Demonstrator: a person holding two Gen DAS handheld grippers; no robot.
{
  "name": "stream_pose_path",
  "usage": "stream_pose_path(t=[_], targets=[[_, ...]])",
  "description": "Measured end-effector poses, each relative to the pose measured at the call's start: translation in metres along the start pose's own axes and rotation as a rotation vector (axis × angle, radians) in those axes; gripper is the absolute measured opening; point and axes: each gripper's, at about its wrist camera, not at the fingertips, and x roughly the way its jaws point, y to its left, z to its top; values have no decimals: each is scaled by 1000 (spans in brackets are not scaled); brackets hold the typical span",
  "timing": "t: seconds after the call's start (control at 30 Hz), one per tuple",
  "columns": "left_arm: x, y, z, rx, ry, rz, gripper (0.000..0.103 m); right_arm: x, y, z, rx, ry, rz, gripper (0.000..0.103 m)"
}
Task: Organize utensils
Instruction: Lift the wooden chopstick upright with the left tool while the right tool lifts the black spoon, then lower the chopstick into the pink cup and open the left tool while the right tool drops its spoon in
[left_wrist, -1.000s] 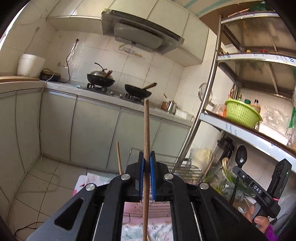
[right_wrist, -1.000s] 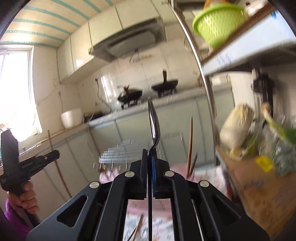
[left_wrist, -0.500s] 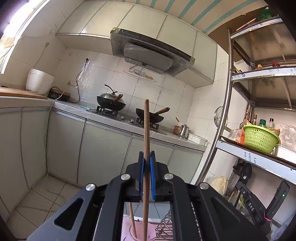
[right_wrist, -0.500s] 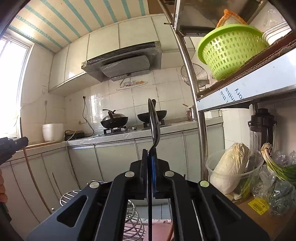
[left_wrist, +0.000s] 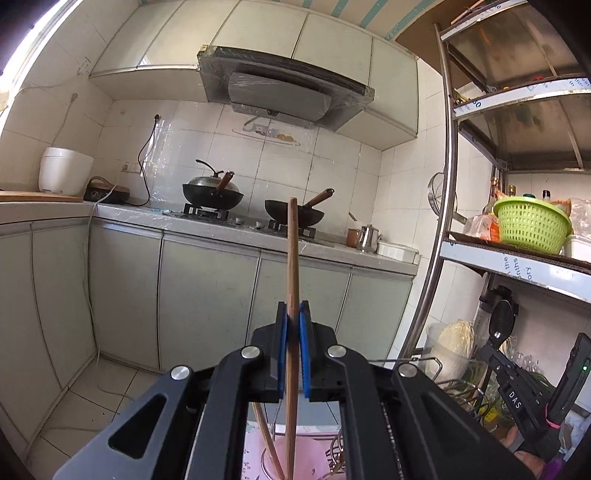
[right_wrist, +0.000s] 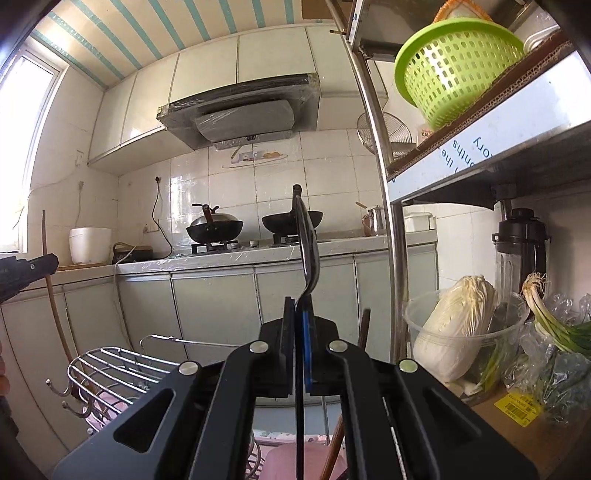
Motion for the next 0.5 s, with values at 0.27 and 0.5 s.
stream_pose_path(t=[0.27,0.5], targets=[[10,1,-36,-11,147,-9,6,-10,-1,-21,20,127,3,4],[16,0,-61,4,227,11,6,-13,-4,-34,50,240,6,4]])
